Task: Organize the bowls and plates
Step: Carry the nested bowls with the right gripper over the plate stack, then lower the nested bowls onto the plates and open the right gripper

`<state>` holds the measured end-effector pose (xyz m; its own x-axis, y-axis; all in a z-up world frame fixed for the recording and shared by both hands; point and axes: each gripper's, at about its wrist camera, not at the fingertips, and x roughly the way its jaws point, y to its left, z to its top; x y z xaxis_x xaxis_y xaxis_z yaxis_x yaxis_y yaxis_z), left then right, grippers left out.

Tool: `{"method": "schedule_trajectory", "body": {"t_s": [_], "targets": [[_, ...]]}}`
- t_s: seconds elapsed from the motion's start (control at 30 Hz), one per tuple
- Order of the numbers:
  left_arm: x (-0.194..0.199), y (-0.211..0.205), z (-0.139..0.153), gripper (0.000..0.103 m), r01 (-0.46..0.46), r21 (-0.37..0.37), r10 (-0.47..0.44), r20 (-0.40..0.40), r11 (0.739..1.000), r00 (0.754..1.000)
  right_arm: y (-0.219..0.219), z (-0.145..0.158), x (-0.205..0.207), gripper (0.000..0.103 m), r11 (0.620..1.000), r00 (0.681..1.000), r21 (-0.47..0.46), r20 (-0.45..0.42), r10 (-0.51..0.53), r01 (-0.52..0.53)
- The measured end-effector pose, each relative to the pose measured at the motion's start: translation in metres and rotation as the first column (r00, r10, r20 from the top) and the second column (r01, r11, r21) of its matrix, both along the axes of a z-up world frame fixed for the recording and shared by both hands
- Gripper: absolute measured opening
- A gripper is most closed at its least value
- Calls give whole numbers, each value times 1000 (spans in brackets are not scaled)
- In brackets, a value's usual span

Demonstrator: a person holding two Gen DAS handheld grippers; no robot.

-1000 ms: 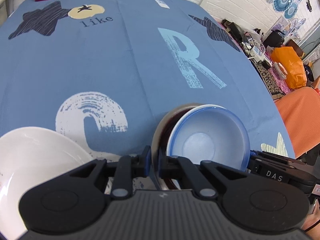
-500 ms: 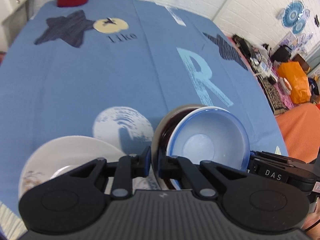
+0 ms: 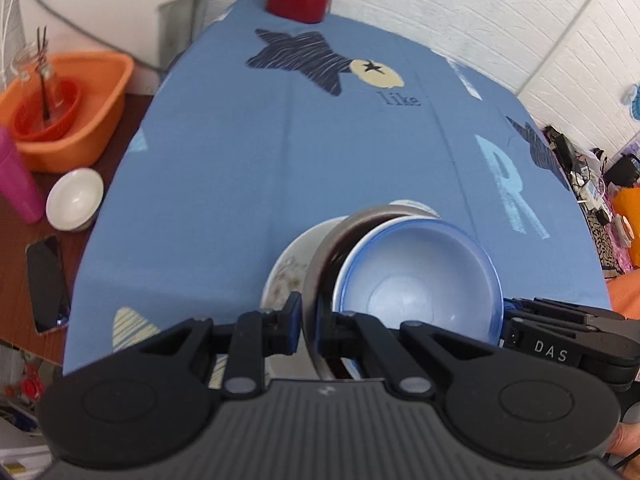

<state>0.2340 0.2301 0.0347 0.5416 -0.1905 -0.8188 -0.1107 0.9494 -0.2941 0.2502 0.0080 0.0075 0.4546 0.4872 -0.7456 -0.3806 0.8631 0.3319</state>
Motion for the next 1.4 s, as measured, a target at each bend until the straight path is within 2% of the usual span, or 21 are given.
{"method": "schedule_trajectory", "body": {"t_s": [0.17, 0.3, 0.47, 0.57, 0.6, 0.63, 0.67, 0.7, 0.8, 0.9, 1.03, 1.23, 1.4], "targets": [[-4, 3, -16, 0, 7, 3, -7, -5, 1000, 1000, 11, -10, -5, 1, 997, 1000, -78, -8, 20, -20], [-4, 0, -18, 0, 17, 2, -17, 20, 1000, 1000, 12, -12, -7, 1, 995, 1000, -101, 24, 16, -14], [0, -4, -20, 0, 37, 18, -38, 56, 999, 998, 12, -10, -8, 2, 988, 996, -154, 82, 27, -14], [-3, -3, -13, 0, 23, 31, -27, 106, 999, 994, 8, -8, -6, 2, 988, 995, -153, 100, 21, -6], [-6, -2, -9, 3, 16, 40, -21, 126, 999, 992, 6, -7, -7, 3, 989, 993, -149, 113, 21, -4], [-9, -2, -5, 19, 6, 60, -15, 144, 998, 990, 3, -6, -8, 3, 990, 992, -140, 123, 19, -2], [-11, -2, -1, 28, -7, 88, -7, 163, 996, 987, 0, -4, -9, 4, 992, 992, -129, 128, 10, 6], [-14, -2, 4, 48, -13, 101, -7, 187, 995, 982, -2, -2, -10, 5, 993, 991, -118, 132, 4, 11], [-22, -7, 14, 49, 0, 95, -21, 226, 995, 974, -9, 4, -16, 6, 995, 987, -91, 160, -13, 28], [-31, -19, 22, 49, -6, 124, -27, 258, 992, 966, -17, 9, -27, 7, 997, 981, -72, 191, -27, 41], [-51, -38, 28, 54, -26, 138, -18, 308, 990, 951, -29, 16, -44, 8, 998, 969, -24, 240, -58, 66], [-83, -76, 31, 58, -92, 171, 18, 392, 981, 920, -50, 12, -75, 10, 979, 935, 142, 303, -187, 150], [-108, -106, 30, 60, -124, 205, 18, 454, 971, 891, -64, 3, -95, 12, 944, 917, 242, 277, -288, 223]]}}
